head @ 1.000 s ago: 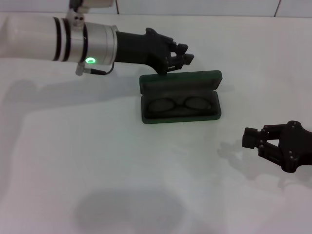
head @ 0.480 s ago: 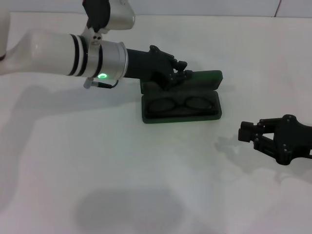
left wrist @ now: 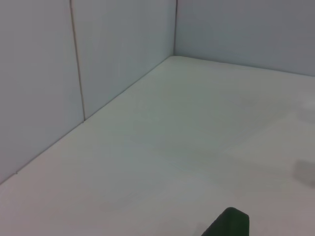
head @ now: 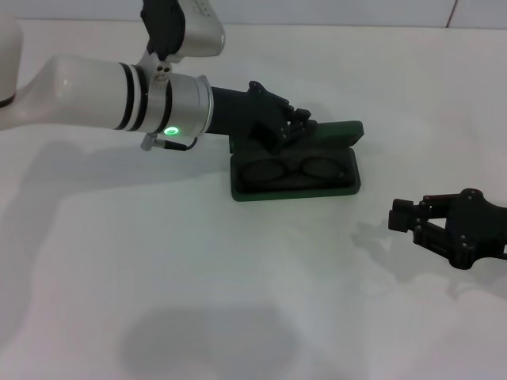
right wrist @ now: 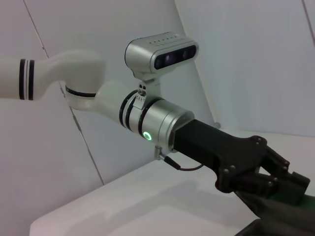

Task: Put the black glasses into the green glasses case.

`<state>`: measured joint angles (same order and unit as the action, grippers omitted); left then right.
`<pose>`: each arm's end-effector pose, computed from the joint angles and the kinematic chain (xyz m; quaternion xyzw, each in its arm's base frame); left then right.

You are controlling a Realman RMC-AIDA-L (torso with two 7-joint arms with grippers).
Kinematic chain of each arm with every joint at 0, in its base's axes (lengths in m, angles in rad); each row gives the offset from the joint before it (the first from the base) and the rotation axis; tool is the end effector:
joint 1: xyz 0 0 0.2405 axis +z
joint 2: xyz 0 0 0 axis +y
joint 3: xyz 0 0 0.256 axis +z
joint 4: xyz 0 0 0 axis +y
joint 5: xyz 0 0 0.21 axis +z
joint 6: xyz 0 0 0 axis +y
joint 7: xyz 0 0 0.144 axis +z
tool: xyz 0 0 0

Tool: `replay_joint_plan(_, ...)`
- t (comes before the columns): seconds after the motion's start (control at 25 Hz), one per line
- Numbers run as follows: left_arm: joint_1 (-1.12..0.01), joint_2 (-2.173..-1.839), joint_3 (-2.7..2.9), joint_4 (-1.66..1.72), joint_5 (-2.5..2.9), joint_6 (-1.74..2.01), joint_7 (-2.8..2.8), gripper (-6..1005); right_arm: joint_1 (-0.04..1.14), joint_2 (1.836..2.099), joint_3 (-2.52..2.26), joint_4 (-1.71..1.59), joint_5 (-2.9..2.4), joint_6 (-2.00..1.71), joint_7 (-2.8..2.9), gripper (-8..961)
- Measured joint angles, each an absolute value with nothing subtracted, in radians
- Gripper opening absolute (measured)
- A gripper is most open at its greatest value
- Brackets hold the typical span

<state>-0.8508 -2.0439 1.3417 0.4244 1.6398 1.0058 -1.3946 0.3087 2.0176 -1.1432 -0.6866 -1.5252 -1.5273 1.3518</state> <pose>-0.1762 0.4060 -0.0798 -0.9744 -0.1242 -0.1214 0.1427 0.2731 0.2854 -0.0054 -0.9218 0.2217 0.2987 0.1095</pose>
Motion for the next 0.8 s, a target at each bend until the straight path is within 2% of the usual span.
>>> replay_joint_plan(0.16,-0.845,-2.049,1.342,0.42,1.652,1.018,-1.394,130,0.311,2.017,-1.143,-0.686,-1.526,-1.526,1.352,171)
replay_joint_plan(0.64,-0.775,-2.073,1.34,0.422,1.696,1.082,-1.364,93,0.326,2.016,-1.144,-0.691,-1.526,-1.519,1.351,175)
replay_joint_plan(0.8,-0.713,-2.078,1.335,0.502,1.668,1.152,-1.355,97,0.339,2.015,-1.149,-0.695,-1.527,-1.526,1.351,176)
